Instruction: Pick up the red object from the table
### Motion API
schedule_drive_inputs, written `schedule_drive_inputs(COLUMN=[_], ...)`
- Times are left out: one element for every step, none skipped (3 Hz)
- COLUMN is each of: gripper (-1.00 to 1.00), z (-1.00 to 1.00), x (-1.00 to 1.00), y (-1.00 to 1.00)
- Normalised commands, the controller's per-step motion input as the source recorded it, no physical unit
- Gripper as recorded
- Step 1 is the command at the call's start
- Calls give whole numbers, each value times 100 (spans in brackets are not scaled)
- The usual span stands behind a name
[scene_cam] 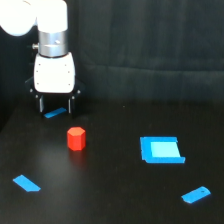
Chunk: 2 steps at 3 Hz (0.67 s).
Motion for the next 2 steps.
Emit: schedule_drive_inputs(gripper=[99, 96], z=[-3, 12], x=[73, 72], y=[-43, -74])
